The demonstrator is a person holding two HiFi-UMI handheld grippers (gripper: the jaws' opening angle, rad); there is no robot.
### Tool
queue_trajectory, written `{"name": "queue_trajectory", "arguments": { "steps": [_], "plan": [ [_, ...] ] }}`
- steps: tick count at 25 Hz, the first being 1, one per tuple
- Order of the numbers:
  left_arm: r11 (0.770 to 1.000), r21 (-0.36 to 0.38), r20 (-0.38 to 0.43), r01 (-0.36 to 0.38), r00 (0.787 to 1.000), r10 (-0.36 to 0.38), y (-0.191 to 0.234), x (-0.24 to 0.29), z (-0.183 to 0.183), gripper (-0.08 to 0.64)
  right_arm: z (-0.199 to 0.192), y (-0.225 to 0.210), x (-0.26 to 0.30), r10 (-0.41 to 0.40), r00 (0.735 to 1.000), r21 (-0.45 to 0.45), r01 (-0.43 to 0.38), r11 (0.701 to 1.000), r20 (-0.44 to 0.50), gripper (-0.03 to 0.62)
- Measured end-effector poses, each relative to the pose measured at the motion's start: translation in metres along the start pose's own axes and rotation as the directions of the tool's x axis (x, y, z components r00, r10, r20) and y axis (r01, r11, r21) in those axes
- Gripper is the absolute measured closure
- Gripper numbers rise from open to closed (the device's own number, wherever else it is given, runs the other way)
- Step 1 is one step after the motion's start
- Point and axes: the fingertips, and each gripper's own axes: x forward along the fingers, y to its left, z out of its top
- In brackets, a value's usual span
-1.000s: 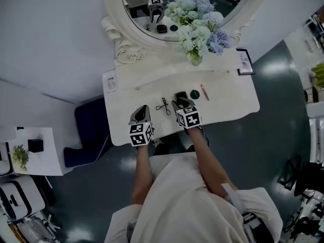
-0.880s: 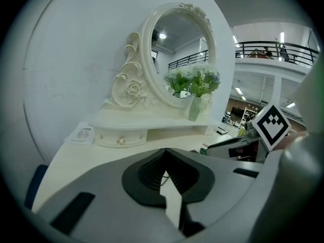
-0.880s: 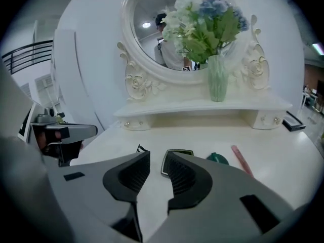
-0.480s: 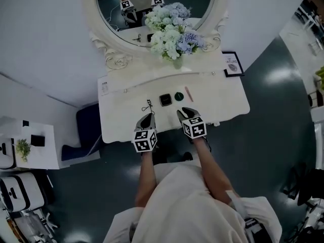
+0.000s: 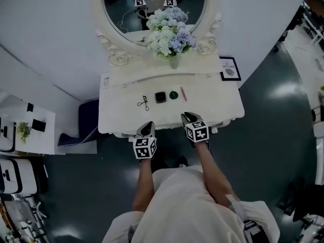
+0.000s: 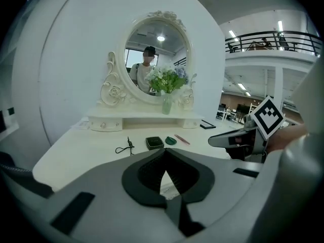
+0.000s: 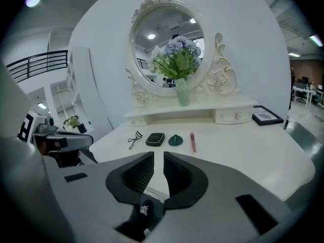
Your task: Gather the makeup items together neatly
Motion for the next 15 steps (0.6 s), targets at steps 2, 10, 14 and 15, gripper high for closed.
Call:
{"name": "queue_trajectory", "arguments": {
  "steps": [2,10,14,15],
  "plan": [
    [1.0,-0.005,0.01,-0.015,1.0,0.015,-0.008,-0.008,-0.002,0.546,-0.005,-0.001,-0.012,0.005,1.0,0.018,-0.005,1.0,0.015,0.518],
    [0.998,-0.01,0.03,-0.059,0.998,0.059,-0.025,-0.031,-0.007,0.546,-0.025,-0.005,-0.038,0.015,0.999,0.075,-0.018,0.997,0.041,0.548],
    [0.999,-0.004,0.033,-0.054,0.998,0.054,-0.03,-0.033,-0.003,0.546,-0.024,-0.006,-0.041,0.025,0.998,0.09,-0.03,0.995,0.054,0.549],
    [0.999,0.004,0.033,-0.05,0.998,0.049,-0.032,-0.034,-0.002,0.546,-0.024,-0.006,-0.042,0.027,0.998,0.09,-0.032,0.995,0.055,0.551]
  ]
}}
